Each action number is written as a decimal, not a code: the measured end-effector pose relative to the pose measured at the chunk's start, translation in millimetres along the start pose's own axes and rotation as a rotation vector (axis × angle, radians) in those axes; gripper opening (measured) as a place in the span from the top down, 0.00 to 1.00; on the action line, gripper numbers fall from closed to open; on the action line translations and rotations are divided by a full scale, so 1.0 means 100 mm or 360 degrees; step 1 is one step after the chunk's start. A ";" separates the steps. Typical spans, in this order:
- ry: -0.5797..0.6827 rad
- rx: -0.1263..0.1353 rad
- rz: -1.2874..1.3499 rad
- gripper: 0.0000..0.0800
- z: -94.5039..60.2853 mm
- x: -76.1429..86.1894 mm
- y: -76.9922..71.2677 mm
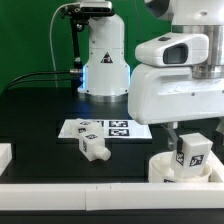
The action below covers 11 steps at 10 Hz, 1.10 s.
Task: Assemble stool
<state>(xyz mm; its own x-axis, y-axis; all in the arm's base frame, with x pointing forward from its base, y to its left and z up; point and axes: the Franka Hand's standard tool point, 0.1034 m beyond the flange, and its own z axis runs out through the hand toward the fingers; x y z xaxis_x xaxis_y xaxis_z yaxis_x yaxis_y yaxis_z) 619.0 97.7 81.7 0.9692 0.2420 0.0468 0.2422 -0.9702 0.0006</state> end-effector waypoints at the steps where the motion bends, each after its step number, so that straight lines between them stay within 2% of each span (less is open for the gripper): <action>1: 0.0000 0.0000 0.0018 0.45 0.00 0.00 0.00; 2: 0.0000 0.0000 0.0019 0.58 0.00 0.00 0.00; 6: 0.0018 0.0014 0.0555 0.58 0.02 -0.02 -0.08; 8: -0.0004 0.0094 0.1013 0.58 0.02 -0.02 -0.05; 9: -0.0006 0.0083 0.1067 0.58 0.02 -0.02 -0.11; 11: -0.0010 0.0090 0.1201 0.58 0.02 -0.03 -0.09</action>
Offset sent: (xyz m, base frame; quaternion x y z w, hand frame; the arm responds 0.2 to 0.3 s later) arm 0.0000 0.0000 0.0000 0.0000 0.0000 0.1938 0.9810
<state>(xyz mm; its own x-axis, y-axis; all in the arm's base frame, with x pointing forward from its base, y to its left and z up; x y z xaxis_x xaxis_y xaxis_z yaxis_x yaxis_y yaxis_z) 614.6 105.3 79.3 0.8730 -0.4876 0.0085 -0.4854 -0.8706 -0.0803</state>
